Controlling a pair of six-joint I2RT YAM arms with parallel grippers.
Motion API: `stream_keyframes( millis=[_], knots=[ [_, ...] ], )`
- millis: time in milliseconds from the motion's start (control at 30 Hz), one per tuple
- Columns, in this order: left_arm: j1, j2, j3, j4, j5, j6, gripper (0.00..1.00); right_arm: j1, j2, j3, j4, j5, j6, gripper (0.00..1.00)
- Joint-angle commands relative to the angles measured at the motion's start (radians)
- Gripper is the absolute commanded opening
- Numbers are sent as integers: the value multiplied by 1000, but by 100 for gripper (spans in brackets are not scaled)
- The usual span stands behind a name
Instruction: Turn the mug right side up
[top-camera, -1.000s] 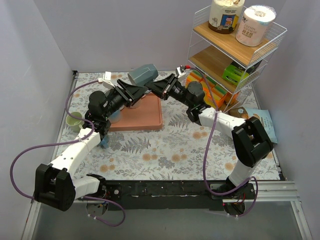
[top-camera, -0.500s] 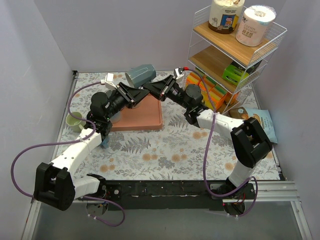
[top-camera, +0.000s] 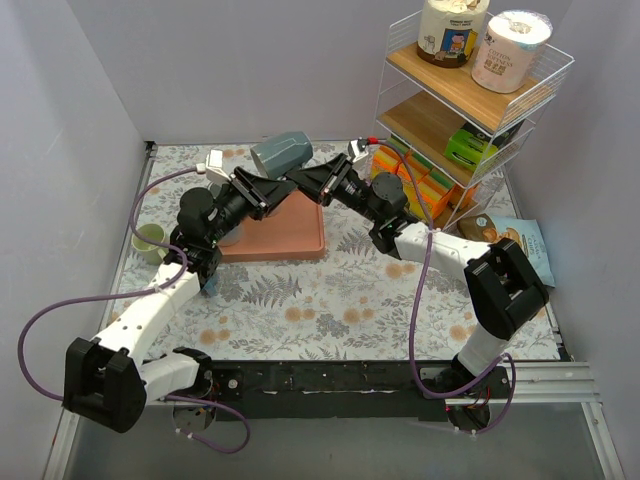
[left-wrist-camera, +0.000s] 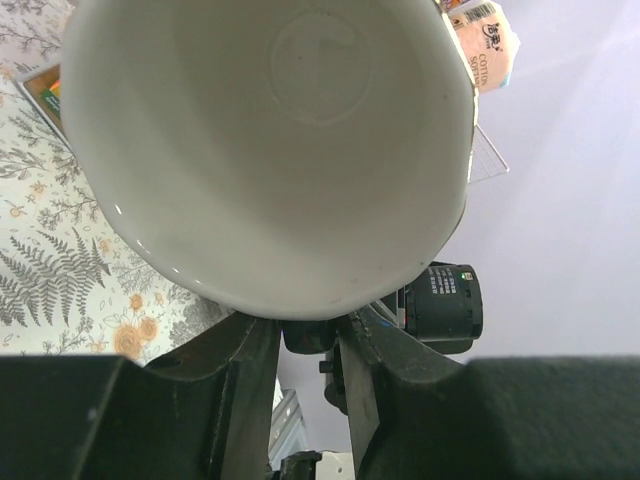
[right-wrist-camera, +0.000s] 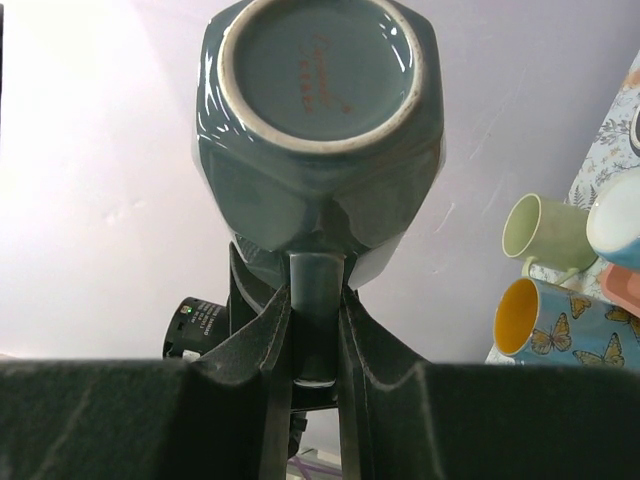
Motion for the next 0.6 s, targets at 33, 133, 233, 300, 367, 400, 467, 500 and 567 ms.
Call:
stream_keyframes(
  millis=[33, 133, 233, 300, 367, 400, 467, 500, 567],
  knots=[
    [2, -65, -7, -41, -102, 27, 27, 19, -84, 2, 154, -19, -23, 1],
    [4, -58, -14, -16, -86, 13, 23, 21, -78, 10, 159, -27, -23, 1],
    [2, -54, -12, -16, -82, 7, 9, 24, -74, 10, 162, -37, -23, 1],
    [2, -59, -9, -25, -83, 18, 0, 25, -74, 4, 163, -44, -22, 1],
    [2, -61, -1, -32, -83, 22, 0, 27, -77, -9, 165, -51, -20, 1],
    [2, -62, 0, -32, -83, 25, 0, 27, -75, -12, 166, -57, -20, 1],
    [2, -70, 5, -33, -84, 24, 0, 27, -72, -21, 182, -70, -6, 1],
    [2, -71, 9, -36, -86, 25, 0, 27, -71, -19, 188, -74, -2, 1],
    [4, -74, 28, -59, -84, 28, 0, 27, -60, -15, 197, -88, 8, 1]
  ],
)
